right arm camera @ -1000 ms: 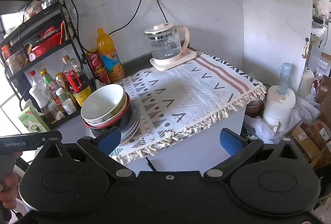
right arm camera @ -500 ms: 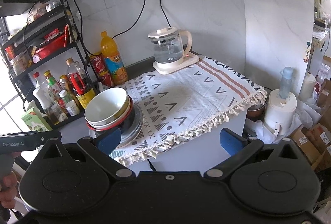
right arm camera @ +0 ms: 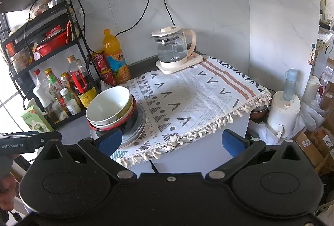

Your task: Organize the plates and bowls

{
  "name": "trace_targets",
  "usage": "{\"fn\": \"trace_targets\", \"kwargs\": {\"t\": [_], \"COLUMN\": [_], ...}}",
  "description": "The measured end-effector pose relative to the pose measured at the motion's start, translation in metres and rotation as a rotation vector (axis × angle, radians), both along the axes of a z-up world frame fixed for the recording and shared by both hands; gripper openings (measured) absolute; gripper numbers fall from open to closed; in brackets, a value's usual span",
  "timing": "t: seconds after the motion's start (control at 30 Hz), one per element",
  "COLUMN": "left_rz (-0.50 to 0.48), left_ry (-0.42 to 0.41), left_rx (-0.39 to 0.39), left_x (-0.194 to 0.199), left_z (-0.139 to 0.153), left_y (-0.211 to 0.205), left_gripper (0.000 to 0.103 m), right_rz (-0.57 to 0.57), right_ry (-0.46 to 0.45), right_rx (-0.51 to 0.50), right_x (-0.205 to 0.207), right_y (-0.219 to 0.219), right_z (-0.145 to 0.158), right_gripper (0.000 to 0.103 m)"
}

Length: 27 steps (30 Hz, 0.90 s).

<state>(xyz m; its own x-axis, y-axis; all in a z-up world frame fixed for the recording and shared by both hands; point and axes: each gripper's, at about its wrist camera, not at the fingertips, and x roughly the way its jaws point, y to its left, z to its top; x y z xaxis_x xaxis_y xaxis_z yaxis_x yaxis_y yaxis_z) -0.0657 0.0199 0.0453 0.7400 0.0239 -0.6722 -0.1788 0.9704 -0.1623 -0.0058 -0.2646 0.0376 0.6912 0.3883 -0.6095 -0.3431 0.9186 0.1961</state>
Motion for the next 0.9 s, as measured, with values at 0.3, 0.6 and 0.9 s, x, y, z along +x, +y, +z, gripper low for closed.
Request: {"fn": "trace_targets", "kwargs": {"t": [0.3,0.6,0.9], "left_rz": [0.001,-0.006,-0.004], "left_ry": [0.004,0.009,0.012], "left_rx": [-0.001,-0.002,-0.002], "left_x": [0.0030,0.0064,0.0063], "left_z": [-0.0017,-0.0042,-0.0052], "left_y": [-0.0015,-0.0027,-0.0025], "left_gripper": [0.102,0.102,0.102], "right_rz": [-0.003,-0.006,-0.007], "right_ry": [0.004,0.003,0.007], "right_rx": [-0.011,-0.022,-0.028], "right_x": [0.0012,0.0023,0.0012], "right_y": [-0.0017,-0.0026,-0.0030], "right_z": [-0.0017,-0.0025,-0.0035], "right_gripper": [0.103,0.103,0.103]}}
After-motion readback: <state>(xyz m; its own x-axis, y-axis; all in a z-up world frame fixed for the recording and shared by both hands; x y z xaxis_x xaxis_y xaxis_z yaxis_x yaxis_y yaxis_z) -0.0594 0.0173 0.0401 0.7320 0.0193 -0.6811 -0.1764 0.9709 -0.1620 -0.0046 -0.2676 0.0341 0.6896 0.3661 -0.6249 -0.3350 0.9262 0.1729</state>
